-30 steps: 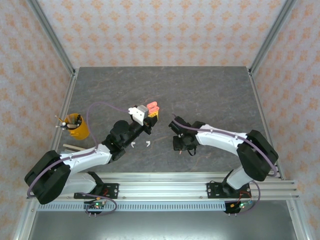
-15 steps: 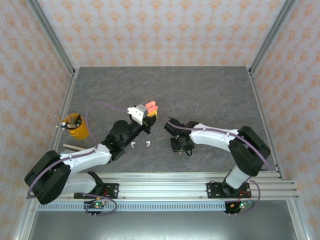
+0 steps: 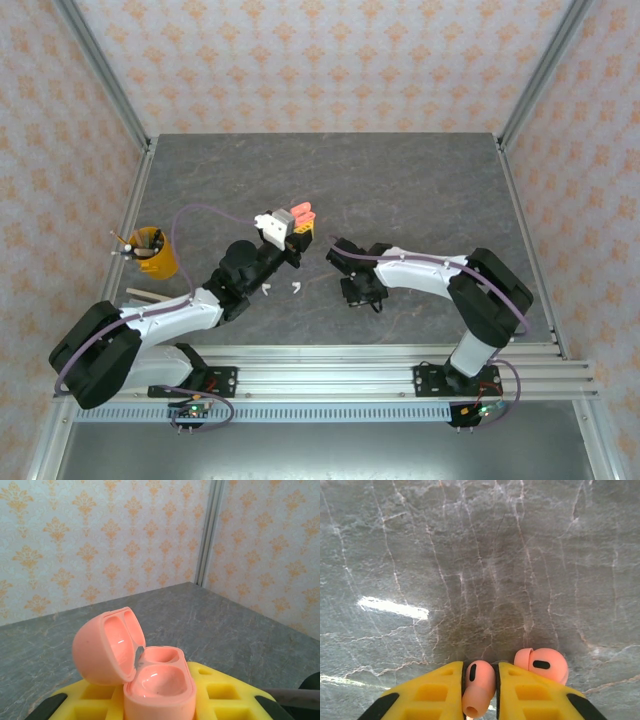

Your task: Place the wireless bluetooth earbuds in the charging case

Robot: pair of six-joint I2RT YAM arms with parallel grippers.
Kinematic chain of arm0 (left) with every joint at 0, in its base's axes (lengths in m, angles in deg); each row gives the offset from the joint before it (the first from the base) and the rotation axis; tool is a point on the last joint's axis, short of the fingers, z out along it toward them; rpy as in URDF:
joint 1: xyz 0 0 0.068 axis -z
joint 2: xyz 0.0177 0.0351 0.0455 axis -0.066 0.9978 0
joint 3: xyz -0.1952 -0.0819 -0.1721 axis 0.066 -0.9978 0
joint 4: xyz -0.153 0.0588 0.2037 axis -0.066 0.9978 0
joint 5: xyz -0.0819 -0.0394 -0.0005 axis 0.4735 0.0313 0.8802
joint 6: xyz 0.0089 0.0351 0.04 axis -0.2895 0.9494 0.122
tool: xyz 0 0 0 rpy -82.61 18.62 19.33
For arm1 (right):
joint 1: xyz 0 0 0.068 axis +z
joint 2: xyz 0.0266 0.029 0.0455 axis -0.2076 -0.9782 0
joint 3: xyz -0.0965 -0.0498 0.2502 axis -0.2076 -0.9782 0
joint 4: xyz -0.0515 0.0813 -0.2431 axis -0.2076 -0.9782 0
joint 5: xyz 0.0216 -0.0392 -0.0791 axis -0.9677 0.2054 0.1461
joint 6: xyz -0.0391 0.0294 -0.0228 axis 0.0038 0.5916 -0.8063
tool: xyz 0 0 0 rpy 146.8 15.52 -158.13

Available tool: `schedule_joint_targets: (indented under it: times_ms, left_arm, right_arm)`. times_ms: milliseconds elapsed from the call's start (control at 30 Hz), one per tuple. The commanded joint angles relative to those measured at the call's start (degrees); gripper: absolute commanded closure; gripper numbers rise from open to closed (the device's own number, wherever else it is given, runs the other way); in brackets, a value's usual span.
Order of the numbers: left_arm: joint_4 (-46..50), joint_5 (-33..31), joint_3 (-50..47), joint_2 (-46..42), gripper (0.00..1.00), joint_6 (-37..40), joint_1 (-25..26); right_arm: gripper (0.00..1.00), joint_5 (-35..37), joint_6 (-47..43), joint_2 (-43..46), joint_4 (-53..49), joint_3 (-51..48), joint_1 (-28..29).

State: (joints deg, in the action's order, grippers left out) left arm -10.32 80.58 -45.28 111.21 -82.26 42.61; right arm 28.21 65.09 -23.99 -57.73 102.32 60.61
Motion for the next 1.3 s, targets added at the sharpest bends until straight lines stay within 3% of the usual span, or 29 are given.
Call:
schedule_joint_targets:
  times_ms: [0,400,533,900,1267]
  left_arm:
    - [-1.46,-0.66,-0.62,-1.05,1.0,1.02,-0.68]
    - [-1.02,-0.35,-0.13,-0.97,1.0,0.93,-0.68]
    - [-1.11,-0.33,-0.05,-0.86,1.0,0.51,-0.68]
    - [1.48,-0.53,0.3,-3.05,1.0,0.49,-0.68]
    - [2.06,-0.55,0.3,-3.64,1.0,0.8,-0.68]
  right_arm:
    - [0.81,1.78,-0.01,0.78,-1.68,1.11,0.37]
    - [0.84,2.89,1.47,9.3,0.2,0.92,0.32]
    - [0.84,4.22,-0.21,7.04,2.46,2.28,0.21]
    - [0.84,-2.57,-1.58,-4.12,11.39,8.44,-4.32]
    - [0.83,-4.82,-3.08,-4.56,12.56,6.97,-6.34]
